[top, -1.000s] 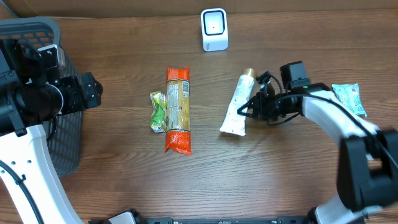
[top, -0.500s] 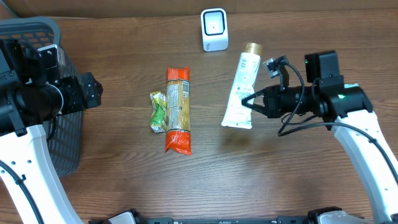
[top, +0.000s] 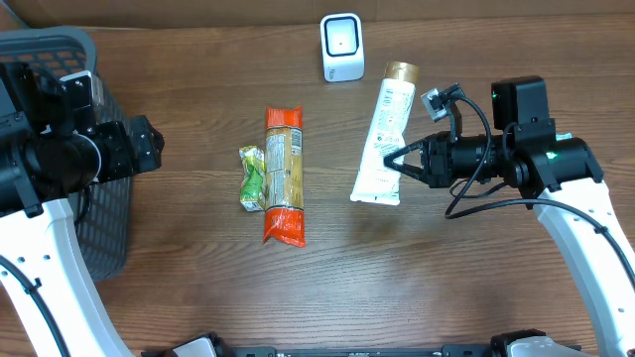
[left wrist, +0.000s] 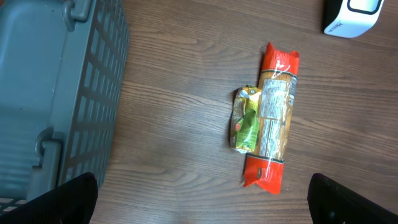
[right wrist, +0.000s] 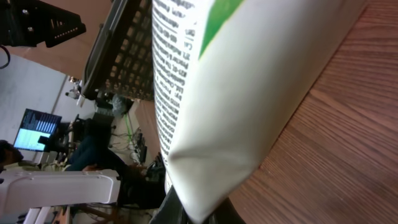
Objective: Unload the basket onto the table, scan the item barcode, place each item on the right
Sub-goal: 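Lift the tube and carry it up toward the white scanner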
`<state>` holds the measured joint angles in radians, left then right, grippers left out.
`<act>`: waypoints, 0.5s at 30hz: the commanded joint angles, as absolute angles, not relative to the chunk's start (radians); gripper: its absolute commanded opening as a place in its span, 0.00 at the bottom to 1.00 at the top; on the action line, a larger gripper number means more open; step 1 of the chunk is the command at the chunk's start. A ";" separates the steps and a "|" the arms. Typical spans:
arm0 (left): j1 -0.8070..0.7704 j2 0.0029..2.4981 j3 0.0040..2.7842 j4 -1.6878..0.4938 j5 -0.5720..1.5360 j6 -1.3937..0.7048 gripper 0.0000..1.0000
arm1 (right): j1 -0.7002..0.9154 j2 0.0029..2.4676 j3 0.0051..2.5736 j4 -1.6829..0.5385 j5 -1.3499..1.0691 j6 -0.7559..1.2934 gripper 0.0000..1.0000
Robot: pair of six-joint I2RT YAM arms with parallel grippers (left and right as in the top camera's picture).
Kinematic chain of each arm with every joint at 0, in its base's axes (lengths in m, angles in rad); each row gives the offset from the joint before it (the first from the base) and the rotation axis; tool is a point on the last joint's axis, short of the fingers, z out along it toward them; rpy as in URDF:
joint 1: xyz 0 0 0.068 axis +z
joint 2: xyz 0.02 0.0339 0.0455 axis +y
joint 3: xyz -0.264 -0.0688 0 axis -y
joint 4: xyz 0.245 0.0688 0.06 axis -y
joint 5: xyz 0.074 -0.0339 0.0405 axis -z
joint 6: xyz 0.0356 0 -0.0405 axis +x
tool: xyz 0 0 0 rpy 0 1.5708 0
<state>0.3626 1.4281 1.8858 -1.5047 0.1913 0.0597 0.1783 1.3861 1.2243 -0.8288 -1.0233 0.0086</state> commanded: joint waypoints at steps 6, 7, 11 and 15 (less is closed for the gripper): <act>0.366 1.435 1.892 -1.507 0.200 0.079 0.99 | 0.202 1.360 1.267 -0.805 -0.832 0.141 0.04; 0.366 1.435 1.892 -1.507 0.200 0.079 1.00 | 0.209 1.362 1.267 -0.805 -0.767 0.178 0.04; 0.366 1.435 1.892 -1.507 0.200 0.079 1.00 | 0.254 1.382 1.267 -0.794 -0.557 0.289 0.04; 0.366 1.435 1.892 -1.507 0.200 0.079 1.00 | 0.289 1.422 1.267 -0.781 -0.441 0.352 0.04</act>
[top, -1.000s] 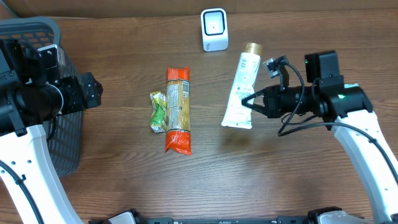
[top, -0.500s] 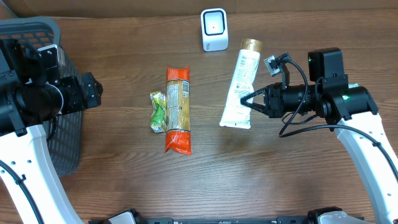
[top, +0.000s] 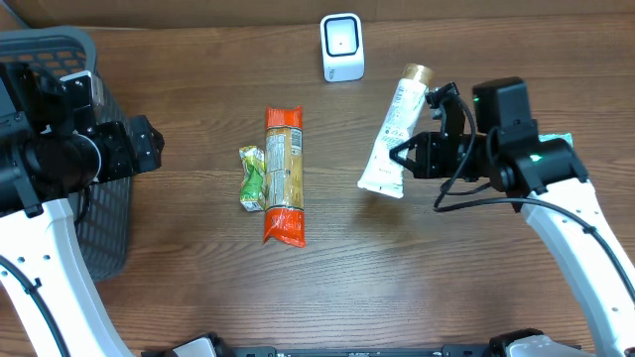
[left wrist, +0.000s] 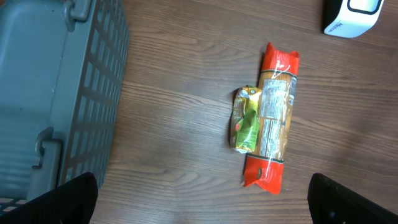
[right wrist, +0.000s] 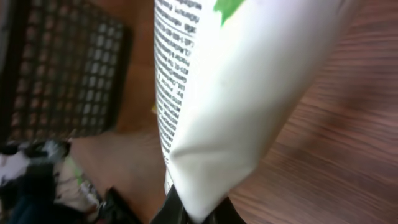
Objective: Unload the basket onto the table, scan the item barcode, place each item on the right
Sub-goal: 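Lift the tube and carry it up toward the white scanner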
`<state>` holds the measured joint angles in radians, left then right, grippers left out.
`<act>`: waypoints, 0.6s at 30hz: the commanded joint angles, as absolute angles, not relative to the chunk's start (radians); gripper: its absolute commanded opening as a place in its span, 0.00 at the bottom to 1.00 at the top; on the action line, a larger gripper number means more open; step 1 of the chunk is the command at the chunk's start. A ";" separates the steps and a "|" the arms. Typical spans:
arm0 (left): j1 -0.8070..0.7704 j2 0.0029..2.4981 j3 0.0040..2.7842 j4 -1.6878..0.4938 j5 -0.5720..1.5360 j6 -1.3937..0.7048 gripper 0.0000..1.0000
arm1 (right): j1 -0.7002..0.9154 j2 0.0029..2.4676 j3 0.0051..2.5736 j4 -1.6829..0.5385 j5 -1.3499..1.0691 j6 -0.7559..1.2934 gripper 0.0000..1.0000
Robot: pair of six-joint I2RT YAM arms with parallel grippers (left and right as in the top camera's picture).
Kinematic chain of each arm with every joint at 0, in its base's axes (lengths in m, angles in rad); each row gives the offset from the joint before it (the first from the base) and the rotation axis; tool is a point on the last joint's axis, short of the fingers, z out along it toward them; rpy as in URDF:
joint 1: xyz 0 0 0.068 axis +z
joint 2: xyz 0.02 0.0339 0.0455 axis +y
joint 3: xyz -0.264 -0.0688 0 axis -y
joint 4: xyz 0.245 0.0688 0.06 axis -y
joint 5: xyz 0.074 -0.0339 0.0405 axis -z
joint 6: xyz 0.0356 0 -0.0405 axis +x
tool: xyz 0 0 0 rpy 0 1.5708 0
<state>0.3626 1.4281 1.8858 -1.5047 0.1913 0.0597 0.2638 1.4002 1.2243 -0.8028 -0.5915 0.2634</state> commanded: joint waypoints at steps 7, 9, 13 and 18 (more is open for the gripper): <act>0.366 1.435 1.892 -1.507 0.200 0.079 0.99 | 0.297 1.539 1.374 -0.839 -0.372 0.382 0.04; 0.366 1.435 1.892 -1.507 0.200 0.079 0.99 | 0.297 1.576 1.459 -0.892 -0.329 0.361 0.04; 0.366 1.435 1.892 -1.507 0.200 0.079 1.00 | 0.303 1.654 1.666 -1.005 -0.195 0.319 0.04; 0.366 1.435 1.892 -1.507 0.200 0.079 1.00 | 0.340 1.774 1.886 -1.068 0.043 0.278 0.04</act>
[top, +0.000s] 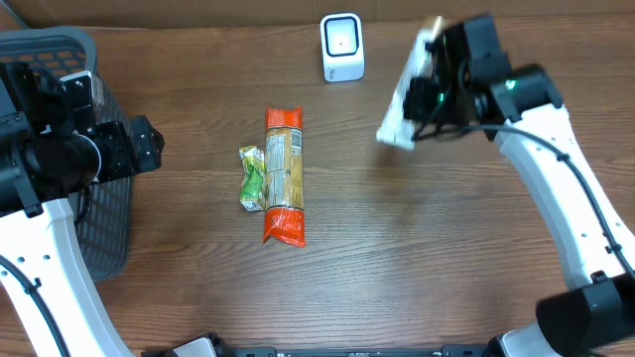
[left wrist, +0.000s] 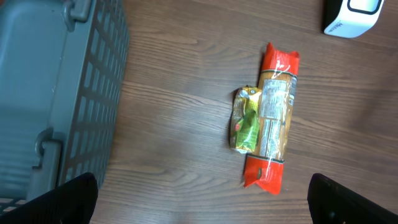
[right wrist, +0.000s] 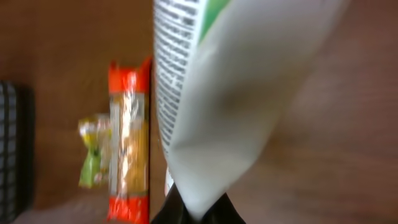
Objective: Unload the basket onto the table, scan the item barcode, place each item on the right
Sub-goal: 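Lift the tube and carry it up toward the white scanner, then hold the tube in front of the scanner window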
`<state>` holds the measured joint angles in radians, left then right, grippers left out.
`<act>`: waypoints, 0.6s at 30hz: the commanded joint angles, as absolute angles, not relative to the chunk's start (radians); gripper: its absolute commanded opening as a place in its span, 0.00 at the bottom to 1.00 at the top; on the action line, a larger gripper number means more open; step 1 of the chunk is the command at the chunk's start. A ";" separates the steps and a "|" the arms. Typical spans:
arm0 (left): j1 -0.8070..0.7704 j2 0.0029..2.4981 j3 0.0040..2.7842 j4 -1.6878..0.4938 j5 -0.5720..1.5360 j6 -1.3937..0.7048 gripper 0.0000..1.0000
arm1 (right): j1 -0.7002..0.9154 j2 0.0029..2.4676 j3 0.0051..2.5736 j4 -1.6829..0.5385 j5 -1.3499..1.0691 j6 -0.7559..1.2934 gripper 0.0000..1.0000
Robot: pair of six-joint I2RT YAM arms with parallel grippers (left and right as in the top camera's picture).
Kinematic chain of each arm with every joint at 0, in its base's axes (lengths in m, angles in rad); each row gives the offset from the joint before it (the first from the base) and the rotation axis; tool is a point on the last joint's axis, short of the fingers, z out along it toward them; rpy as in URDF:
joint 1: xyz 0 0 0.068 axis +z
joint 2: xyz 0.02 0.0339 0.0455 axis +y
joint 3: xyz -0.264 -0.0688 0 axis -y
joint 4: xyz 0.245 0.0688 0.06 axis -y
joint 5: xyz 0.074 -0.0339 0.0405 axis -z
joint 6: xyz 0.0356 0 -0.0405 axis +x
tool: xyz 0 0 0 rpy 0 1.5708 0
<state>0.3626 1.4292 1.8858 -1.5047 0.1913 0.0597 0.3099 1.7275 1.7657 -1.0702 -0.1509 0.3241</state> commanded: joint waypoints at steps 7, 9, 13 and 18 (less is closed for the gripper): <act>0.366 1.435 1.892 -1.507 0.200 0.079 1.00 | 0.423 1.934 1.945 -0.982 0.437 0.094 0.04; 0.366 1.435 1.892 -1.507 0.200 0.079 0.99 | 0.448 1.987 1.945 -0.922 0.527 -0.009 0.04; 0.366 1.435 1.892 -1.507 0.200 0.079 0.99 | 0.492 2.080 1.945 -0.780 0.701 -0.151 0.04; 0.366 1.436 1.892 -1.507 0.200 0.079 1.00 | 0.505 2.159 1.944 -0.627 0.720 -0.388 0.04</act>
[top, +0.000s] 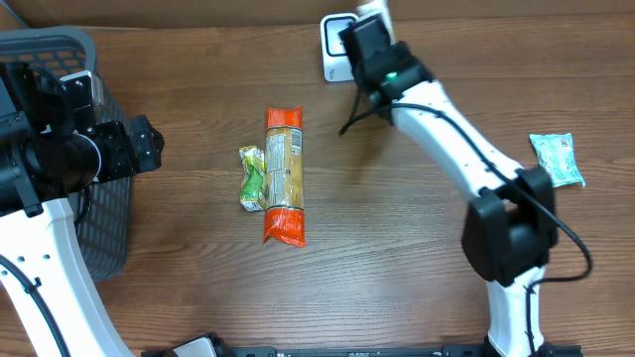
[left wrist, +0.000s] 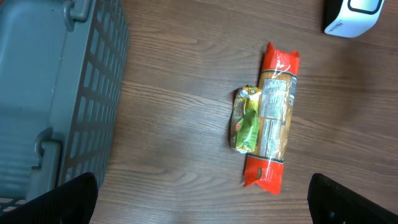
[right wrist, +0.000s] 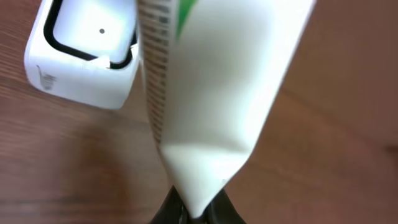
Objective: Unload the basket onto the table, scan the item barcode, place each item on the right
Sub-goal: 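Hold the tube in front of the scanner window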
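A white tube (right wrist: 217, 93) with printed text and a green mark hangs in my right gripper (right wrist: 196, 208), which is shut on its flat crimped end. The tube is held right beside the white scanner (right wrist: 84, 53), whose black-rimmed window faces up. In the overhead view the right gripper (top: 362, 40) covers part of the scanner (top: 332, 61) at the table's far edge, and only the tube's tip (top: 375, 10) shows. At the left, my left gripper (left wrist: 202, 205) is open and holds nothing, its fingers (left wrist: 68, 199) above bare wood.
A grey basket (top: 60, 50) stands at the far left. An orange pasta packet (top: 284, 174) and a small green packet (top: 253, 178) lie side by side mid-table. Another green packet (top: 556, 159) lies at the right.
My right gripper has moved left with the tube, from right of the scanner to directly over it. The scanner now shows in the right wrist view. The left arm has not moved.
My right gripper was shut on the tube's flat end, the tube lying low at the table's right. Then it was raised and nearer the far edge, then tilted up to the right of the scanner. Now the tube hangs at the scanner.
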`<state>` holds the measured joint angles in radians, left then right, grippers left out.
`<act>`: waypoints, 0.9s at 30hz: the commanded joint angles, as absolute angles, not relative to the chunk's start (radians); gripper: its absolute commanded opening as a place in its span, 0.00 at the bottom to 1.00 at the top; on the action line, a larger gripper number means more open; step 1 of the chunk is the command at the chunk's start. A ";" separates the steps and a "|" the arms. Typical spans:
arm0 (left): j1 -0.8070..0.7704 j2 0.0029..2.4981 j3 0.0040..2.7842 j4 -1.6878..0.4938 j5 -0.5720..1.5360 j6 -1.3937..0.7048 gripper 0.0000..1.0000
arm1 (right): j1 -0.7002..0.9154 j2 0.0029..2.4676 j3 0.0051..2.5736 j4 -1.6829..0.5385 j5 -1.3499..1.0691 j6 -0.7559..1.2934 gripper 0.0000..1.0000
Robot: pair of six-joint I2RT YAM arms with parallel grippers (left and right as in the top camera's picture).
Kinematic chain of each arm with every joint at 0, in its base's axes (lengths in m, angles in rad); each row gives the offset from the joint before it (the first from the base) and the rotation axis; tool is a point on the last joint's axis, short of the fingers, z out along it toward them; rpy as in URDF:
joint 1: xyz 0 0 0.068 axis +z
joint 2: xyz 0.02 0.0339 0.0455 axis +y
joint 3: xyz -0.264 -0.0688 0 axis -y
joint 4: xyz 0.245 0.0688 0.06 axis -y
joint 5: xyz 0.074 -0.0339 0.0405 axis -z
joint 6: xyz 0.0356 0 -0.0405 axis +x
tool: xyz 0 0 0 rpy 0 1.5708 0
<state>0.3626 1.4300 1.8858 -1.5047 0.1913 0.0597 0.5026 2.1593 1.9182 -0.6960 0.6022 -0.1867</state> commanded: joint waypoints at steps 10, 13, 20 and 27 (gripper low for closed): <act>0.366 1.436 1.892 -1.507 0.200 0.079 1.00 | 0.503 2.244 1.944 -0.419 0.676 -0.736 0.04; 0.366 1.436 1.892 -1.507 0.200 0.079 0.99 | 0.501 2.265 1.944 -0.378 0.672 -0.739 0.04; 0.366 1.436 1.892 -1.507 0.200 0.079 0.99 | 0.485 2.320 1.944 -0.301 0.722 -0.742 0.04; 0.366 1.436 1.892 -1.507 0.200 0.079 1.00 | 0.462 2.333 1.944 -0.292 0.726 -0.742 0.04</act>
